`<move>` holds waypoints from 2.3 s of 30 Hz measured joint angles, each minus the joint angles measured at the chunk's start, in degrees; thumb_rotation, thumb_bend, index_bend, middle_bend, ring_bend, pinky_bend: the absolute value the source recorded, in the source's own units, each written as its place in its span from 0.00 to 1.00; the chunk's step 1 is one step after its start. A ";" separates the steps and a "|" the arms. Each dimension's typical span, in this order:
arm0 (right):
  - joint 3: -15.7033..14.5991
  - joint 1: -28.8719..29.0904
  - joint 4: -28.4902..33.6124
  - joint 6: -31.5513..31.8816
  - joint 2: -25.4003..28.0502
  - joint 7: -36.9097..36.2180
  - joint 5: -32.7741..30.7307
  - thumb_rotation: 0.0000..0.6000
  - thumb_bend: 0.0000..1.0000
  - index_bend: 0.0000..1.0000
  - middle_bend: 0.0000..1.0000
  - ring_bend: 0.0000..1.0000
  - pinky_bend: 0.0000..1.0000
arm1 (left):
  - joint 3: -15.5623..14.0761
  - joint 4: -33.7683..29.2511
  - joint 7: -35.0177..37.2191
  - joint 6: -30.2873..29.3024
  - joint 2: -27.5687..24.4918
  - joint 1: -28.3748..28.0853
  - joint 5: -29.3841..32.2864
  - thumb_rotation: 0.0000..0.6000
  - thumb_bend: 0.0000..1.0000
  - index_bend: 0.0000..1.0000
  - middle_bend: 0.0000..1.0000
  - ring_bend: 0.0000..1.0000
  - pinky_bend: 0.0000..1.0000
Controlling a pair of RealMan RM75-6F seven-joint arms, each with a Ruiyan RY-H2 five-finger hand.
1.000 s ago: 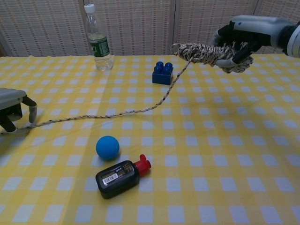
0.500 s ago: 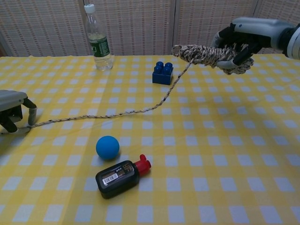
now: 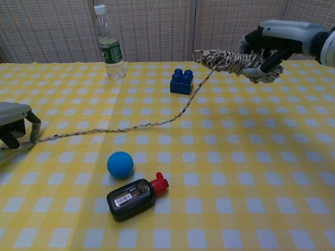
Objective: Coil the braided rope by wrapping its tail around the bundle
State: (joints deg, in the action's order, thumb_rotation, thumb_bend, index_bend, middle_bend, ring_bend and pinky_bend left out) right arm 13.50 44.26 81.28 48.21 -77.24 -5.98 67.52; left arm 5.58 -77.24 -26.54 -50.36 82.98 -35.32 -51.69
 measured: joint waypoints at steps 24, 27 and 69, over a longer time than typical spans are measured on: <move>1.37 -0.07 3.23 2.14 0.30 -1.64 2.23 1.00 0.50 0.67 0.61 0.46 0.50 | 1.60 -11.12 8.28 -12.00 -10.32 2.43 -15.44 0.94 0.38 0.73 0.96 0.92 0.97; 1.99 0.87 4.04 2.33 -0.47 -0.68 2.37 1.00 0.51 0.67 0.61 0.46 0.50 | 2.13 -13.90 10.00 -14.83 -12.76 2.95 -19.48 0.94 0.38 0.73 0.96 0.92 0.97; 5.71 13.89 -8.12 10.44 -22.81 -5.02 11.94 1.00 0.37 0.71 0.61 0.46 0.51 | 17.47 -33.00 19.97 -11.41 -20.90 -12.15 -20.76 0.97 0.38 0.72 0.94 0.89 0.97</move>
State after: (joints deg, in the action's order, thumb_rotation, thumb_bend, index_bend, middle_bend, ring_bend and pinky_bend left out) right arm 19.21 58.15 73.16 58.66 -100.05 -10.99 79.45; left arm 23.05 -110.23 -6.57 -61.77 62.08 -47.47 -72.45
